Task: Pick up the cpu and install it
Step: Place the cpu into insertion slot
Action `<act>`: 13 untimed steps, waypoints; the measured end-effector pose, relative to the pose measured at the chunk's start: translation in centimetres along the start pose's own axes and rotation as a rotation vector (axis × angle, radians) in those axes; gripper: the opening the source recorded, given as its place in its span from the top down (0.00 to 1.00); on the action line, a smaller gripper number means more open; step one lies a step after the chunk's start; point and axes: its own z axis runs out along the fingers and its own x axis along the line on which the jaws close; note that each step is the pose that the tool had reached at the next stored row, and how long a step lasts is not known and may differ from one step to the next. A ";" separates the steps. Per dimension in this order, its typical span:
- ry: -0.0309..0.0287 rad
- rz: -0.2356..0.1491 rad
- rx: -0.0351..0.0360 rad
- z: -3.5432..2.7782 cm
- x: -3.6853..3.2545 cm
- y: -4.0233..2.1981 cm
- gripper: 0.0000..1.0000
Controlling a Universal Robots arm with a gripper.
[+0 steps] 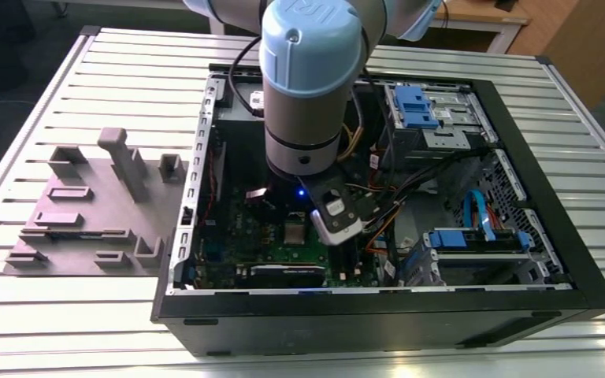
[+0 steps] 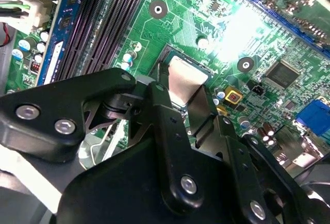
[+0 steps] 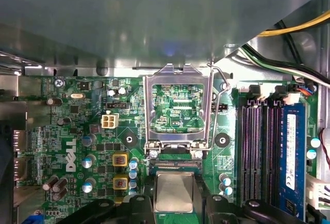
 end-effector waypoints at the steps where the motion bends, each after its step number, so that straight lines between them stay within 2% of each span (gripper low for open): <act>1: 0.0005 0.000 0.0007 -0.08 0.00 -0.01 0.60; 8: 0.0007 0.000 0.0012 -0.32 0.00 -0.02 0.60; 13: 0.0008 0.000 0.0017 -0.03 0.01 -0.02 0.60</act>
